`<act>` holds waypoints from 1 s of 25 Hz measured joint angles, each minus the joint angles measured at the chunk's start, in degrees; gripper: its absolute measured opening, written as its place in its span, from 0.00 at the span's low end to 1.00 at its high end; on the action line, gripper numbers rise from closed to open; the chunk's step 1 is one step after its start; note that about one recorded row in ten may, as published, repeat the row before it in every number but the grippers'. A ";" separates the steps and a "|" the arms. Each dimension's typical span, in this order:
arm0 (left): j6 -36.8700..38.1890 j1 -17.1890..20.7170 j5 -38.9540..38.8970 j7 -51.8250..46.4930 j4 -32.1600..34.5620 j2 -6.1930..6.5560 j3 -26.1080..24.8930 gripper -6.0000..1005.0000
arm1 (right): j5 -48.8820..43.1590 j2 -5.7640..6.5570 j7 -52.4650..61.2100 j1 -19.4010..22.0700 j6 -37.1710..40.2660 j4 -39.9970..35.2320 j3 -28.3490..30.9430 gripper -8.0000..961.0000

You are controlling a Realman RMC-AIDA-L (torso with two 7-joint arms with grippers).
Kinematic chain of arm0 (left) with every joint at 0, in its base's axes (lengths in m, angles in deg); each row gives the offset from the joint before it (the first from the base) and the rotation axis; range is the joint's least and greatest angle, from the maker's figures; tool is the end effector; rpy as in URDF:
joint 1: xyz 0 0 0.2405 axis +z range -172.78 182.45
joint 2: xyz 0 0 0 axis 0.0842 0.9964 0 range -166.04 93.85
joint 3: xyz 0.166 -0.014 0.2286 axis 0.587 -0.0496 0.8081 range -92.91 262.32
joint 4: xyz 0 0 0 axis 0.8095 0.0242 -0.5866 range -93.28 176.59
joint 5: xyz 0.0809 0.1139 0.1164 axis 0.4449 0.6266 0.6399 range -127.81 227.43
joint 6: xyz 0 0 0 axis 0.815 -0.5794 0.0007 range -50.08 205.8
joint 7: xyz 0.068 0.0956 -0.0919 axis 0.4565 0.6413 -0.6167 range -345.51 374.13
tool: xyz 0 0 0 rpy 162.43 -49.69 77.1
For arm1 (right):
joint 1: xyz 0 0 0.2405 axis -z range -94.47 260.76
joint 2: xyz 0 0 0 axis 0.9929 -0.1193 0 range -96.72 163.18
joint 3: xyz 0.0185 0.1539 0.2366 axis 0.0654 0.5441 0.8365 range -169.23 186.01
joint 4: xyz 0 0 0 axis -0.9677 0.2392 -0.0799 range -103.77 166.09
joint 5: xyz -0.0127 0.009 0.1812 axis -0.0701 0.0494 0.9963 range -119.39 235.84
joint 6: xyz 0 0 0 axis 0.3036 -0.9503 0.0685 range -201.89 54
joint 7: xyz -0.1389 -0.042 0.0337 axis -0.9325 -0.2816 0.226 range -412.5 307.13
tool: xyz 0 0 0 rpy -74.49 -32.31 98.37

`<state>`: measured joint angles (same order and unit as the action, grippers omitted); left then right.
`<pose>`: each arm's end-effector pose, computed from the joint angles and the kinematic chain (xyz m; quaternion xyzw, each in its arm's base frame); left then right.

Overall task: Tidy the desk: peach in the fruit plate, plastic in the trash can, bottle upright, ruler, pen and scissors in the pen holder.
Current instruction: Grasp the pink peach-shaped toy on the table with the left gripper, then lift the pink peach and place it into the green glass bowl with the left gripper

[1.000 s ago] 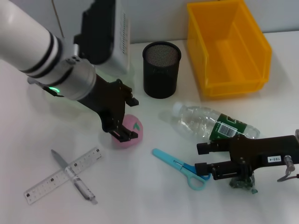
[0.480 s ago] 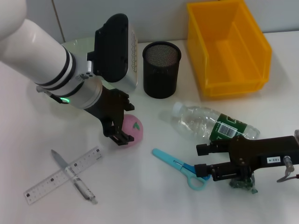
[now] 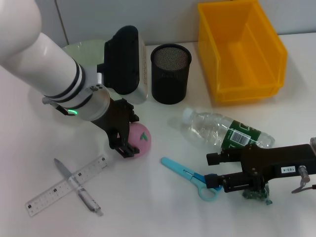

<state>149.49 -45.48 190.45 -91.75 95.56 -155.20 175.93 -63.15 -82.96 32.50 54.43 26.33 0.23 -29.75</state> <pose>-0.1624 0.3813 -0.0863 -0.9708 0.0904 0.2103 0.0721 0.2812 0.2764 -0.0196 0.9246 -0.2994 -0.2355 0.0001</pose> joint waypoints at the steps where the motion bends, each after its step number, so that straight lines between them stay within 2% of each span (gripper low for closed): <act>1: -0.15 -0.08 -0.04 -0.10 -0.20 -0.01 0.22 0.81 | 0.00 0.00 -0.01 -0.04 0.00 0.00 0.00 0.81; 12: -1.60 -0.75 -0.68 -0.47 -2.17 -0.07 1.15 0.81 | 0.00 -0.08 -0.21 -0.21 0.00 0.00 0.00 0.81; 17: -1.60 -0.63 -0.95 -0.18 -2.24 -0.08 1.15 0.68 | 0.00 -0.22 -0.28 -0.28 0.00 0.00 0.00 0.81; 21: -1.66 -0.15 -1.91 0.36 -1.79 -0.08 1.10 0.49 | 0.00 -0.22 -0.29 -0.29 0.00 0.00 0.00 0.81; 25: -1.67 -0.09 -1.98 0.37 -1.77 -0.08 1.00 0.47 | 0.00 -0.21 -0.29 -0.29 0.00 0.00 0.00 0.81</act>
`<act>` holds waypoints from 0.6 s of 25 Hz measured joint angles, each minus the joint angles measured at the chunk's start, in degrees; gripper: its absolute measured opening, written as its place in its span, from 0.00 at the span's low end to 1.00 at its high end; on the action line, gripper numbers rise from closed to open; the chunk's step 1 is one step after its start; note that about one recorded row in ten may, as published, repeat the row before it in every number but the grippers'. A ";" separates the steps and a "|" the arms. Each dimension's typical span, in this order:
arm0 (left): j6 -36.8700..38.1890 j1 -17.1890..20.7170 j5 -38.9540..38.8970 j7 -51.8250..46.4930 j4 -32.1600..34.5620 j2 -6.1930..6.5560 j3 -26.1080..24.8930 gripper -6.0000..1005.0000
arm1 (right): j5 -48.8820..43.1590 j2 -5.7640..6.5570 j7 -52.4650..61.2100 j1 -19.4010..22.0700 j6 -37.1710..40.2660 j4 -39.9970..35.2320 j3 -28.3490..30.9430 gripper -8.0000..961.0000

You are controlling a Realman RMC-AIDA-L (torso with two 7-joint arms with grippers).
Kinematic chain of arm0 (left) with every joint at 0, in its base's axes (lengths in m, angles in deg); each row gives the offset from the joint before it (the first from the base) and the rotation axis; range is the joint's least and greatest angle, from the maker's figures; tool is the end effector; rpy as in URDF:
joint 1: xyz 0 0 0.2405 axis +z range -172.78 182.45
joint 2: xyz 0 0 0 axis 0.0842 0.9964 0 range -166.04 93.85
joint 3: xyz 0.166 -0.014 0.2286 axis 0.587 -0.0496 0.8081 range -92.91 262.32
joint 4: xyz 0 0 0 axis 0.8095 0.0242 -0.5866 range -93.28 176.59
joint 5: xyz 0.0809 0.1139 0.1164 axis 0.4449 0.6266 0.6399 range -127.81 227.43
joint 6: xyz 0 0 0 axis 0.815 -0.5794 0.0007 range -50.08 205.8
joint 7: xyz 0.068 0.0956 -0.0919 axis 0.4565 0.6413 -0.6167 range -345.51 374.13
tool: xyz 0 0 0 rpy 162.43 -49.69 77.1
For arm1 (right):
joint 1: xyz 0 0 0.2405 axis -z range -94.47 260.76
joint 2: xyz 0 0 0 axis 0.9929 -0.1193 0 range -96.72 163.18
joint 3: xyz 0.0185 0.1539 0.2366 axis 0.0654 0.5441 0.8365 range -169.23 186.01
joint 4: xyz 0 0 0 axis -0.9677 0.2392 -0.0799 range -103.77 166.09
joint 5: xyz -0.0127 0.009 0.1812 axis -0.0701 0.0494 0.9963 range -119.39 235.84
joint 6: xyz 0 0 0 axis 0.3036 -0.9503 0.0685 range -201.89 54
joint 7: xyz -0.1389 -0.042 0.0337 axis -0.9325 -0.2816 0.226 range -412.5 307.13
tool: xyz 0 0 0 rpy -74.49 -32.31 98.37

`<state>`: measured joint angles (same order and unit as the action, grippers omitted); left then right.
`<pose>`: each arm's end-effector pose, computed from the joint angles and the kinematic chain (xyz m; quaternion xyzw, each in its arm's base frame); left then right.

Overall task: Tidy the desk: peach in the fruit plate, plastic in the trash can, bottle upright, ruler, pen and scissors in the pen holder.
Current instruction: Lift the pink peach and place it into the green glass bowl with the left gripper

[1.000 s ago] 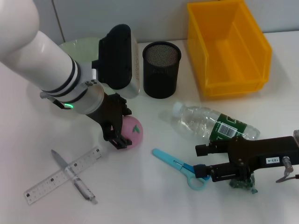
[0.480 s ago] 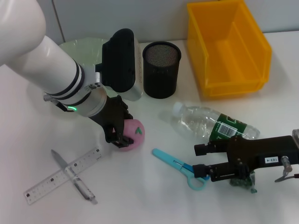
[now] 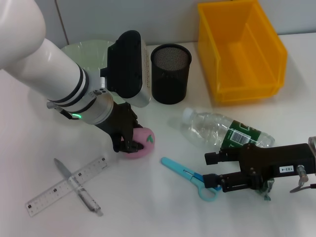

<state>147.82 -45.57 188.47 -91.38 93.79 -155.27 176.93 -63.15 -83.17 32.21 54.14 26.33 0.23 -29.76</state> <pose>-0.1638 0.3796 -0.0923 -0.9734 0.0860 0.2012 0.0679 0.2790 0.2774 -0.0211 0.9258 -0.2949 -0.2367 0.0014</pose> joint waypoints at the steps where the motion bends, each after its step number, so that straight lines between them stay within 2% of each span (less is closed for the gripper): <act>1: 0.00 0.02 0.00 0.01 0.05 0.00 -0.12 0.46 | 0.00 0.00 0.00 0.00 0.00 0.00 0.00 0.81; 9: 0.74 0.12 -0.21 -0.01 0.65 0.06 -1.24 0.40 | 0.00 0.04 0.00 0.01 0.00 0.00 0.00 0.81; 15: 5.17 0.34 -2.88 1.90 1.83 0.41 -6.56 0.33 | 0.00 0.04 0.00 0.01 0.00 0.00 0.00 0.81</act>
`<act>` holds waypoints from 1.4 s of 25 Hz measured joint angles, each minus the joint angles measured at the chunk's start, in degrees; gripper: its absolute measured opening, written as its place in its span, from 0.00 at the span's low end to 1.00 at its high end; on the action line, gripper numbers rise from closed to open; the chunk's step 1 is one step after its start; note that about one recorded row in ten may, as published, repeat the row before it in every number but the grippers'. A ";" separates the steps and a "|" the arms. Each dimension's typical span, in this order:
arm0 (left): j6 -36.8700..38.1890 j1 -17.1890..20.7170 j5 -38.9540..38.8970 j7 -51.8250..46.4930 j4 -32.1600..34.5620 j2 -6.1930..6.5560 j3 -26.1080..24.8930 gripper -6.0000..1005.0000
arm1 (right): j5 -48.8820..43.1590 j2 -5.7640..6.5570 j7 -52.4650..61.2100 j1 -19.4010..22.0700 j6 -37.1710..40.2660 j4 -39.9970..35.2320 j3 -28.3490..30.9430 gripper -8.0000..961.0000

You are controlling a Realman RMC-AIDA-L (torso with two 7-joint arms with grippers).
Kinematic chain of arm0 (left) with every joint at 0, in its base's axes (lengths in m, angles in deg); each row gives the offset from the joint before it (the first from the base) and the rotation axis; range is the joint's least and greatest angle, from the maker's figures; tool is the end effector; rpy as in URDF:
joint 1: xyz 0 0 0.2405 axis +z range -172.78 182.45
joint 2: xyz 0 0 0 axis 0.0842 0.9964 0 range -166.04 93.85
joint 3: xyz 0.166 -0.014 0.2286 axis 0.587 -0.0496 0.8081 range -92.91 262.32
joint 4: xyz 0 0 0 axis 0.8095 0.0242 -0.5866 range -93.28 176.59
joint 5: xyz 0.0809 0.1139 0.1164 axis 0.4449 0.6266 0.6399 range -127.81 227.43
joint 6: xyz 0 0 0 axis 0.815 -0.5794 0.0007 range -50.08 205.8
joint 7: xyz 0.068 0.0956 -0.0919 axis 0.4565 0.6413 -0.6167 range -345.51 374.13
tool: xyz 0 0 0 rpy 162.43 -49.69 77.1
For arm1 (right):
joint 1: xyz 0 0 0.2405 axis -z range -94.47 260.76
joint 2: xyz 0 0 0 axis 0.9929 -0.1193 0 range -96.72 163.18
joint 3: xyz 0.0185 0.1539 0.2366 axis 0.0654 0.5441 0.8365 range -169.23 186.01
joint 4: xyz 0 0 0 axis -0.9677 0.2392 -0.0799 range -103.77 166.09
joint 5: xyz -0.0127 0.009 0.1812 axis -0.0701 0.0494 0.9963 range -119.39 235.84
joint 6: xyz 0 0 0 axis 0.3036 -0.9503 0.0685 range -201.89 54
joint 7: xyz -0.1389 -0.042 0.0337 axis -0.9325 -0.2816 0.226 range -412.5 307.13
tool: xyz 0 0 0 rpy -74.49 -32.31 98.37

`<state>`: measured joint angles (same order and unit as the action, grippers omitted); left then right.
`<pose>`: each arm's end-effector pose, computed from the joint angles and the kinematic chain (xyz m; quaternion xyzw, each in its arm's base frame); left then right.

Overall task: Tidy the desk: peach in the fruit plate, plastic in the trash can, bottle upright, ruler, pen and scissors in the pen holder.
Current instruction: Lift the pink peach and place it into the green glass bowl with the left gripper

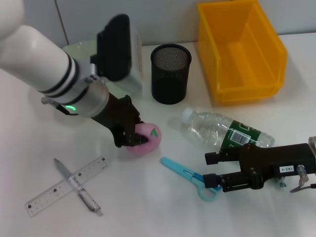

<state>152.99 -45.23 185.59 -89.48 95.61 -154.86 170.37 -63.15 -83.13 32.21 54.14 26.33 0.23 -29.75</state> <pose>-0.1553 0.3794 -0.0782 -0.9842 0.0605 0.1568 0.0558 0.2791 0.2775 -0.0208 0.9258 -0.2949 -0.2365 0.0011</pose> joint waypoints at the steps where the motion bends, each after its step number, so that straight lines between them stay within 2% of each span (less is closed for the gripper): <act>1: 0.77 0.12 -0.37 0.38 0.30 0.05 -1.10 0.32 | 0.00 0.00 0.00 0.00 0.00 0.00 0.00 0.81; 7: 3.98 0.71 -1.32 1.48 1.98 0.14 -7.21 0.27 | 0.00 -0.01 0.03 0.07 0.00 0.00 0.00 0.81; 9: 7.06 1.17 -4.43 4.25 2.09 0.31 -12.56 0.25 | 0.00 -0.01 0.04 0.10 0.00 0.00 0.00 0.81; 10: 7.06 1.17 -4.43 4.25 2.09 0.31 -12.56 0.25 | 0.00 -0.01 0.04 0.10 0.00 0.00 0.00 0.81; 12: 8.83 1.38 -6.10 6.07 2.10 0.37 -15.91 0.23 | 0.00 0.00 0.10 0.11 0.02 0.00 0.00 0.81; 14: 11.01 1.78 -8.93 8.87 1.70 0.46 -21.81 0.22 | 0.00 0.03 0.30 0.07 0.07 0.00 0.00 0.81; 16: 11.28 1.89 -9.57 9.37 1.59 0.48 -22.69 0.20 | 0.00 0.03 0.31 0.05 0.08 0.00 0.00 0.81; 19: 11.85 2.92 -14.56 12.65 -0.19 0.56 -29.10 0.19 | 0.00 0.06 0.35 0.01 0.15 0.00 0.00 0.81; 20: 11.85 2.92 -14.56 12.65 -0.19 0.56 -29.10 0.18 | 0.00 0.06 0.35 0.01 0.15 0.00 0.00 0.81; 22: 11.56 3.56 -17.15 14.23 -1.66 0.56 -32.17 0.18 | 0.00 0.07 0.36 0.00 0.31 0.00 0.00 0.81; 28: 7.70 5.24 -22.42 15.80 -4.89 0.46 -35.50 0.15 | 0.00 0.09 0.38 -0.11 0.63 -0.04 0.00 0.81; 30: 3.38 6.57 -26.29 16.33 -7.51 0.44 -35.70 0.11 | 0.00 0.09 0.38 -0.15 0.64 -0.03 0.00 0.81; 35: -2.97 7.91 -28.56 16.89 -10.08 0.35 -35.51 0.08 | 0.00 0.09 0.22 -0.17 0.72 -0.01 0.00 0.81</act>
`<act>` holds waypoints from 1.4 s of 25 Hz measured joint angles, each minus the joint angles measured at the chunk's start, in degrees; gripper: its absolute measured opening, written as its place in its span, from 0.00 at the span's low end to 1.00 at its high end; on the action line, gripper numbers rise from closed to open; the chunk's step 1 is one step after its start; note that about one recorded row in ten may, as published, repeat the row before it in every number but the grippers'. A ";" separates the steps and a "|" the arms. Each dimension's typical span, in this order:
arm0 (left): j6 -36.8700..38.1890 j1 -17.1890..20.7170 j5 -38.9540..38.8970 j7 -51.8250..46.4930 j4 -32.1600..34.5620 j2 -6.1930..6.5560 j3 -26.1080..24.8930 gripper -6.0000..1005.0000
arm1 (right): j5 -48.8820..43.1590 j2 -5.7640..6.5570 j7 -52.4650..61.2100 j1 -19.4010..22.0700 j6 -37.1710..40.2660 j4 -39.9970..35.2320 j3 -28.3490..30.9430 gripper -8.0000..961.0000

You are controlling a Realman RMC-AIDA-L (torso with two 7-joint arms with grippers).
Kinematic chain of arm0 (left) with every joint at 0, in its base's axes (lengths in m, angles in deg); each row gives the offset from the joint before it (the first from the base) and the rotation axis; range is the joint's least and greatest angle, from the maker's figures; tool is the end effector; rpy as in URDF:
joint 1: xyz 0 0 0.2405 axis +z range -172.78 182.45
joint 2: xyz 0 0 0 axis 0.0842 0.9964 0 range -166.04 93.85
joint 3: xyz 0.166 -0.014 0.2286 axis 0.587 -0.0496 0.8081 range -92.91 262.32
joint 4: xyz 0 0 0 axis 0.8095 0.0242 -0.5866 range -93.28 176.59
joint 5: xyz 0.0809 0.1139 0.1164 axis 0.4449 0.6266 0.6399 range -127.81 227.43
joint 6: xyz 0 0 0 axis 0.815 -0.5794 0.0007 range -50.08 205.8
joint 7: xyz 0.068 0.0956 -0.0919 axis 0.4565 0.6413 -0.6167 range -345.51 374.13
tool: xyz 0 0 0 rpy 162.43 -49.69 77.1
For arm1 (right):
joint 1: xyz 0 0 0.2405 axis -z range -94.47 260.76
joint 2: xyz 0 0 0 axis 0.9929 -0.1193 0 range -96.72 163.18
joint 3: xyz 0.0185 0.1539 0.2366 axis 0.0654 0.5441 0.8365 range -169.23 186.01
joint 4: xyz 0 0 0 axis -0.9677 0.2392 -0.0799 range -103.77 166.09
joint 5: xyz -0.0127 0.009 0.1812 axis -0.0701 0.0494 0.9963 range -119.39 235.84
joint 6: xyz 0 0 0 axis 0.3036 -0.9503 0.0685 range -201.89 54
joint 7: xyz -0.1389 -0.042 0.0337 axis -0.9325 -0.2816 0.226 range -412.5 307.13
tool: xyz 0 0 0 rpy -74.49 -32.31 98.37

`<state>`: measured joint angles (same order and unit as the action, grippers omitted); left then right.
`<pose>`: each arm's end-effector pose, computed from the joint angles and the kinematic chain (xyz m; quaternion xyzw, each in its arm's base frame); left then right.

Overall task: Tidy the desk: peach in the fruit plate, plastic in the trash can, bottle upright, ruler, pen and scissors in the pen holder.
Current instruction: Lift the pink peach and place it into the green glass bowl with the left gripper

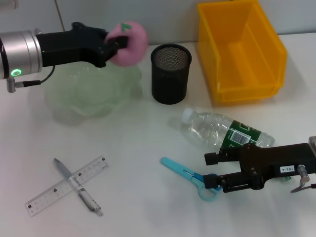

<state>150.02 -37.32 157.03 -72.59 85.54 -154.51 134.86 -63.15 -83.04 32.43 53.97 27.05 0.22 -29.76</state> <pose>-0.1784 0.4107 -0.0057 -0.9404 -0.1379 -0.2271 0.2122 0.2775 0.2771 -0.0198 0.9257 -0.2936 -0.2382 0.0070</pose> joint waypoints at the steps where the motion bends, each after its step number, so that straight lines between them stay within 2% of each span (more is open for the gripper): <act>1: -1.55 0.20 -0.14 0.01 -0.38 -0.06 0.13 0.07 | 0.00 0.00 -0.02 -0.01 0.01 0.00 0.00 0.81; 3: -5.65 0.50 -0.39 0.02 -1.86 -0.16 0.34 0.07 | 0.00 0.00 -0.07 -0.01 0.05 0.01 0.00 0.81; 5: -5.65 0.50 -0.39 0.02 -1.86 -0.16 0.34 0.07 | 0.00 0.00 -0.11 -0.01 0.07 0.01 0.00 0.81; 6: -10.32 0.51 -0.49 0.47 -4.29 -0.08 0.44 0.07 | 0.00 0.00 -0.14 -0.03 0.08 0.01 0.00 0.81; 8: -14.03 0.30 -0.18 1.19 -6.27 -0.05 0.62 0.07 | 0.00 -0.02 -0.20 -0.09 0.08 0.01 0.00 0.81; 10: -14.98 0.25 -0.06 1.32 -6.80 -0.04 0.71 0.07 | 0.00 -0.07 -0.26 -0.15 0.08 0.01 0.00 0.81; 12: -22.69 0.23 0.11 1.50 -8.72 0.01 4.49 0.07 | 0.00 -0.08 -0.28 -0.18 0.08 0.01 0.00 0.81; 14: -23.61 0.29 0.10 1.49 -8.83 -0.03 5.15 0.07 | 0.00 -0.09 -0.28 -0.18 0.08 0.01 0.00 0.81; 16: -28.35 0.47 -0.10 1.35 -10.23 -0.18 8.38 0.07 | 0.00 -0.09 -0.29 -0.18 0.08 0.01 0.00 0.81; 23: -32.01 -0.39 -0.29 1.48 -12.74 -0.21 9.34 0.08 | 0.00 -0.09 -0.31 -0.24 0.08 0.01 0.00 0.81; 25: -32.18 -0.59 -0.19 1.48 -12.95 -0.23 9.43 0.18 | 0.00 -0.09 -0.31 -0.29 0.08 0.01 0.00 0.81; 31: -32.58 -0.98 -0.04 1.48 -13.26 -0.24 10.91 0.39 | 0.00 -0.12 -0.31 -0.35 0.07 0.01 0.00 0.81; 35: -32.68 -1.03 -0.04 1.48 -13.27 -0.24 10.92 0.61 | 0.00 -0.18 -0.31 -0.36 0.07 0.01 0.00 0.81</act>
<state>117.34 -38.35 156.99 -71.11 72.26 -154.75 145.78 -63.15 -83.22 32.12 53.61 27.13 0.23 -29.75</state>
